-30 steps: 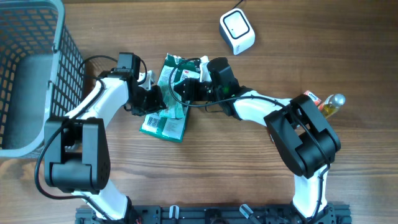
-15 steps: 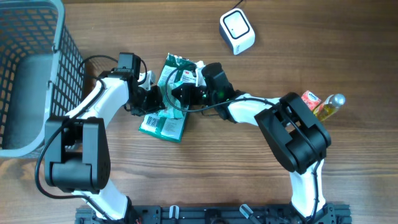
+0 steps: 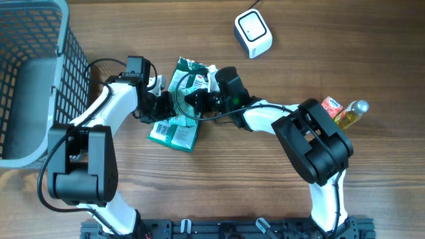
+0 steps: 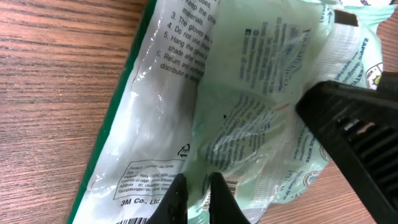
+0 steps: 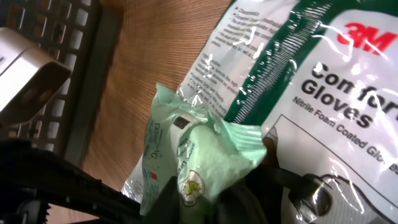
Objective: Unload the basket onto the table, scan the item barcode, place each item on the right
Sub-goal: 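Pull the wipes pack free of the gloves package with the right gripper, then lift the wipes pack up in front of the scanner window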
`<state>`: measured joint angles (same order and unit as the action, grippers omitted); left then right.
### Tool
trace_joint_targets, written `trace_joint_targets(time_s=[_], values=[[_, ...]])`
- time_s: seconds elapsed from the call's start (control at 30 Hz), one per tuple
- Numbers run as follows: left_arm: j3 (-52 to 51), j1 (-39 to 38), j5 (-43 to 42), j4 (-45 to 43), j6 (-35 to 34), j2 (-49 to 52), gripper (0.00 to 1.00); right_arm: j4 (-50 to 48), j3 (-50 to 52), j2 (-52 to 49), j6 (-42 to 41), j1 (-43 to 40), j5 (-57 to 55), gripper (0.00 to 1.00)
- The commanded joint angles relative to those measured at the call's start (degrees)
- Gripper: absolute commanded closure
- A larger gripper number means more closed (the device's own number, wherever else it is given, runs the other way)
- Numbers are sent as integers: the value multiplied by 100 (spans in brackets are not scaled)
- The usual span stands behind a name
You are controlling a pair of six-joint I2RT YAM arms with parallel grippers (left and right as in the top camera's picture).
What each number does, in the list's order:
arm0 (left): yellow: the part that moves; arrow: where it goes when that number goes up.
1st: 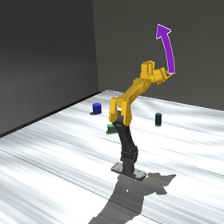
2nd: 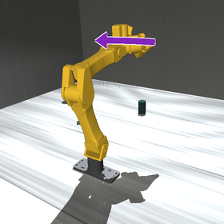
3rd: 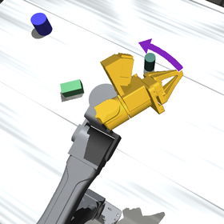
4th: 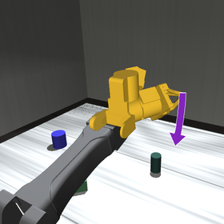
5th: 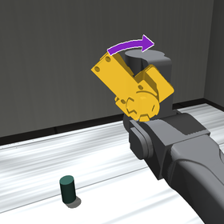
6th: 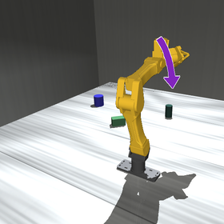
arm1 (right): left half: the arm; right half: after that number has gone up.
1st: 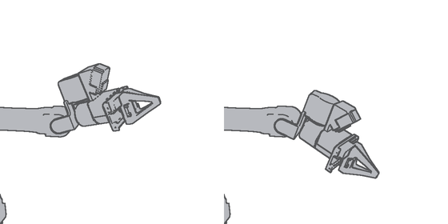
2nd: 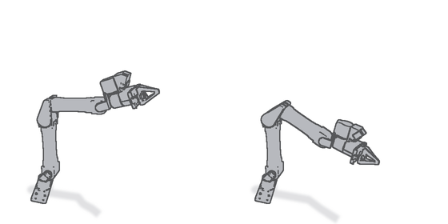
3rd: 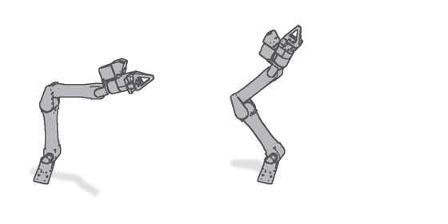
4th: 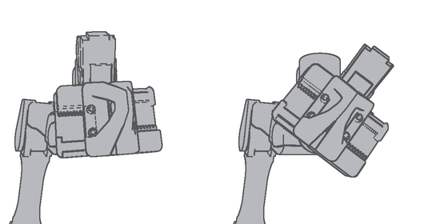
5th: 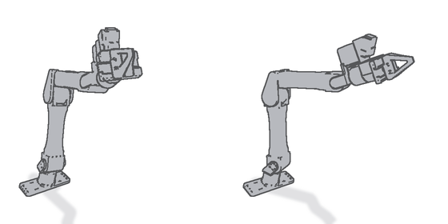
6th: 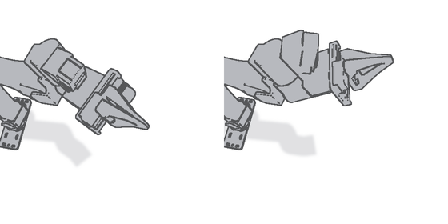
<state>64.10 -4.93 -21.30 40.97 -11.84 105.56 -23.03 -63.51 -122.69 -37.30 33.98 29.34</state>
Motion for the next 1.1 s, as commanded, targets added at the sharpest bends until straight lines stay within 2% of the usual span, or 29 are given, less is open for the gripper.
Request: trace_joint_targets(time_s=[0.0, 0.13, 0.4, 0.53, 0.63, 0.73, 0.77, 0.8, 0.83, 0.87, 0.9, 1.07], values=[[44, 26, 146, -20, 96, 28, 96, -125, 20, -116, 240, 13, 367, 95], [44, 251, 149, -24, 98, -378, 96, -393, 20, -46, 280, 13, 621, 96], [44, 704, 144, -166, -83, -1506, 96, -210, 20, 461, 509, 9, 680, 96], [44, 726, 146, -175, -81, -1838, 96, 662, 20, 1191, 710, -26, 605, 95], [44, 732, 188, -177, -81, -1856, 95, 1757, 20, 1958, 909, -72, 339, 96], [44, 734, 643, -199, -81, -1849, 94, 2907, 20, 2765, 1237, -101, -175, 96], [44, 734, 804, -225, -83, -1849, 86, 3147, 20, 2924, 1307, -105, -282, 96], [44, 734, 931, -267, -83, -1849, 71, 3556, 20, 3180, 1390, -105, -428, 96], [42, 734, 1019, -313, -81, -1845, 50, 3842, 20, 3338, 1497, -105, -546, 96], [42, 734, 1049, -352, -81, -1845, 21, 4116, 20, 3475, 1591, -105, -658, 96], [42, 734, 1051, -387, -81, -1845, 0, 4299, 20, 3539, 1657, -105, -756, 96], [42, 734, 1049, -400, -79, -1845, 0, 4999, 22, 3576, 1803, -105, -1088, 96]])
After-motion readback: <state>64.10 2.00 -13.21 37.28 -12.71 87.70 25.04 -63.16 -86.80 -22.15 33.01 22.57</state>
